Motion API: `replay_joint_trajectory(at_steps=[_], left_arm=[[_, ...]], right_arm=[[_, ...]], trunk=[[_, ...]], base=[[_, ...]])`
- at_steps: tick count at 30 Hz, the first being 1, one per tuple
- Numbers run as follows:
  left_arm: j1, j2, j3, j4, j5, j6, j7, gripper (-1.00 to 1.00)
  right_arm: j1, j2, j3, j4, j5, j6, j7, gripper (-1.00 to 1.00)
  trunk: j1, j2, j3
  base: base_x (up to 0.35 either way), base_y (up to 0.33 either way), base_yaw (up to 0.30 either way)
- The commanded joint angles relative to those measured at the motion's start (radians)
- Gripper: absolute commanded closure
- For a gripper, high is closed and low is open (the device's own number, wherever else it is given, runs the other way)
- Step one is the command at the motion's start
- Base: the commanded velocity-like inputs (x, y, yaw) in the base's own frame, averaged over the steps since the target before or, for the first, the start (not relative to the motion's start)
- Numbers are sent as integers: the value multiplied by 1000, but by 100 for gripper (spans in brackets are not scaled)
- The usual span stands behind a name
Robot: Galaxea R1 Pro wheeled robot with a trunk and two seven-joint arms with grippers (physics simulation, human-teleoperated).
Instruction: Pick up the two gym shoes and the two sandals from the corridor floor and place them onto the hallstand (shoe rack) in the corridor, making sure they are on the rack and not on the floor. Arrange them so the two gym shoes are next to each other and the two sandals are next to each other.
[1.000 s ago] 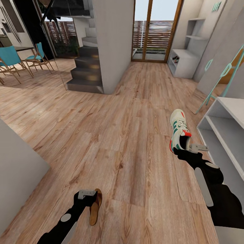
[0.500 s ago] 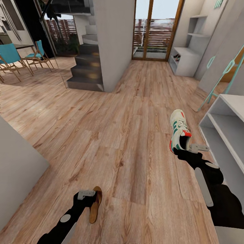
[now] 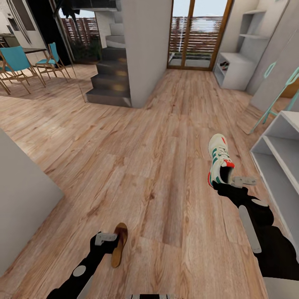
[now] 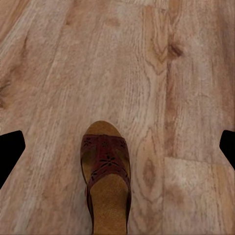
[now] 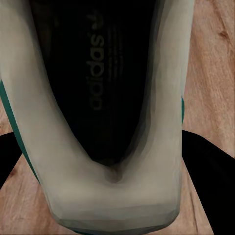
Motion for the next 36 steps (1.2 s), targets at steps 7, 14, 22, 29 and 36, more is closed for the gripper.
replay_joint_trajectory(at_steps=[7, 14, 22, 29, 36], left_arm=[[-11, 1, -6, 30, 13, -7, 0, -100], [-26, 1, -5, 122, 10, -7, 1, -100], [-25, 1, -4, 127, 12, -7, 0, -100], [-25, 1, -4, 126, 12, -7, 1, -100], [-23, 1, -2, 126, 12, -7, 1, -100]], right_arm=[[0, 0, 1, -1, -10, 4, -9, 100], [0, 0, 1, -2, -9, 4, -9, 100], [0, 0, 0, -3, -6, 4, -9, 100], [0, 0, 0, -3, -6, 3, -9, 100], [0, 0, 0, -3, -6, 4, -9, 100]], trunk=[[27, -50, -33], [54, -99, -65], [84, -155, -102], [111, -204, -135], [138, -253, -168]], base=[[0, 0, 91], [0, 0, 91], [0, 0, 48], [0, 0, -111], [0, 0, -150]])
